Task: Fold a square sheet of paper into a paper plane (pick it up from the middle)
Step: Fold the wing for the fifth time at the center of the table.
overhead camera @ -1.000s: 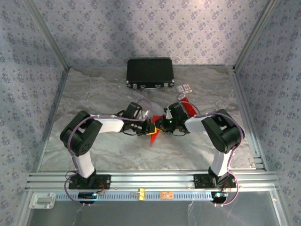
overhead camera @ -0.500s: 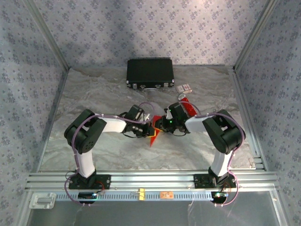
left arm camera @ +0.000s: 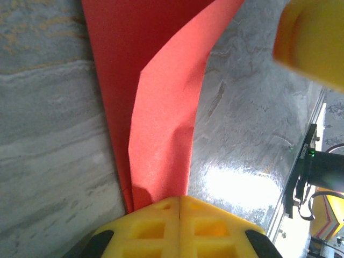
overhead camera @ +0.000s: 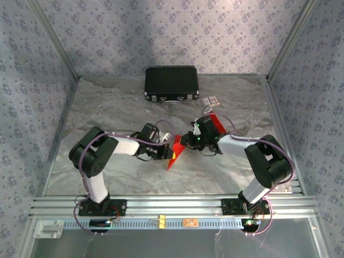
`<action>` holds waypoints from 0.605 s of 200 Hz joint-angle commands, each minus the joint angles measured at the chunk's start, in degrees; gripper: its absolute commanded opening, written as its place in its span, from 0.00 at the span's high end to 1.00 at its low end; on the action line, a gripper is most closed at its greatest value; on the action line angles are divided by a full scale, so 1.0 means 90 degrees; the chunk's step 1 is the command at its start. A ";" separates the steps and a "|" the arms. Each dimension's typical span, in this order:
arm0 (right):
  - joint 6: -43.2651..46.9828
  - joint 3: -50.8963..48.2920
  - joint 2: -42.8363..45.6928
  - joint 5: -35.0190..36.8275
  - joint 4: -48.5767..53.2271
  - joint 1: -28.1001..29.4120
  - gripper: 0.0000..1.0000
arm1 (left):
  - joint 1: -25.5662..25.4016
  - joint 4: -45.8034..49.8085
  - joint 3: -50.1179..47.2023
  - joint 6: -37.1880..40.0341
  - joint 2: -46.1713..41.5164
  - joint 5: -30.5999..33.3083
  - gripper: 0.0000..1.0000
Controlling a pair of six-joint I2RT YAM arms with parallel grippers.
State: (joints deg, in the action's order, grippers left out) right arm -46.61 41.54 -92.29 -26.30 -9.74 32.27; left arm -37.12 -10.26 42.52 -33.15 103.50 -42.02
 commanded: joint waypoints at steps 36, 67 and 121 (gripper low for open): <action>0.0094 0.0217 -0.0653 0.0208 -0.0008 0.0352 0.87 | 0.0022 0.1365 -0.0408 0.0139 0.0189 0.0157 1.00; 0.0114 0.0305 -0.0762 0.0345 0.0039 0.0367 0.87 | 0.0029 0.1401 -0.0408 0.0145 0.0200 0.0170 1.00; 0.0021 0.0311 -0.0558 0.0446 0.0023 0.0437 0.86 | 0.0040 0.1409 -0.0422 0.0087 0.0140 0.0215 1.00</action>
State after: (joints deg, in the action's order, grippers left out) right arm -46.63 42.92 -98.78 -23.86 -9.65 35.68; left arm -36.95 -10.04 42.44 -32.99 103.48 -42.46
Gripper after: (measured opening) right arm 0.135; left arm 0.039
